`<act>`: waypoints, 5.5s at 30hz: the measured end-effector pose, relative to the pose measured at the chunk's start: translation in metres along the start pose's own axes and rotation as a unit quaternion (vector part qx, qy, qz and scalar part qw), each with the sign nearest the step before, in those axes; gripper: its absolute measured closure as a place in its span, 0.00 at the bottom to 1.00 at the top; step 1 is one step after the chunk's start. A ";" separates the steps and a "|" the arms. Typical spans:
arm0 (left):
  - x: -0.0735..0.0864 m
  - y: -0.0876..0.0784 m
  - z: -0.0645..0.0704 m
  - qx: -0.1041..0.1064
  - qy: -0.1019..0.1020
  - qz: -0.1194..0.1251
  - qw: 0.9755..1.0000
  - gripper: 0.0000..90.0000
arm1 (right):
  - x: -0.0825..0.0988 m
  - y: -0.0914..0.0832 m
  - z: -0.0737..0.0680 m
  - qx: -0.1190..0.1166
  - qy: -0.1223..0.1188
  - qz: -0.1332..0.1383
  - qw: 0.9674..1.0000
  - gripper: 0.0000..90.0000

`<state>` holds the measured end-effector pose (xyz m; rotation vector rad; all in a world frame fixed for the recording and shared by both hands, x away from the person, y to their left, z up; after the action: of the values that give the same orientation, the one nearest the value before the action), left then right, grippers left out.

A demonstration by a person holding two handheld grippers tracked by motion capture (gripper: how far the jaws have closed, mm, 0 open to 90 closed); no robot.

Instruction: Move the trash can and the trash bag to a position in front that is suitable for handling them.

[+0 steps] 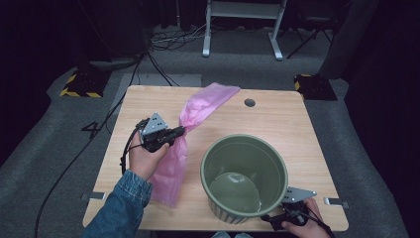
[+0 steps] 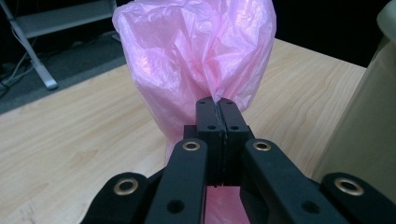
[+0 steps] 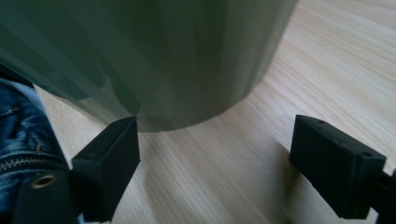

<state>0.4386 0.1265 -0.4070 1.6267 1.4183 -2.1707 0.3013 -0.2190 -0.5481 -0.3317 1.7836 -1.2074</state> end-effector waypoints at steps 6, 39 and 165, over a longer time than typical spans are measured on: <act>-0.008 -0.007 -0.002 -0.003 0.004 0.005 1.000 0.99 | -0.009 0.004 0.005 0.005 0.031 0.021 0.999 0.18; -0.096 -0.069 0.046 0.046 0.064 0.056 0.995 1.00 | -0.001 -0.006 0.029 0.041 0.072 0.047 0.995 0.28; -0.056 -0.020 0.138 0.165 0.105 0.037 0.980 0.98 | -0.015 -0.085 0.055 0.117 0.077 0.104 0.985 0.29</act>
<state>0.3529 0.0175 -0.3494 2.0363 1.0584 -2.3489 0.3317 -0.2824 -0.4735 0.0849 1.7348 -1.3017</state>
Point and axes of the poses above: each handheld gripper's, and its own axes: y roughly forward along the jaws, x roughly out of its underside, z roughly to its right, the point moved 7 cm from there along y, roughly forward along the jaws, and after that the axes turned 14 degrees about -z, right-handed, at the moved point
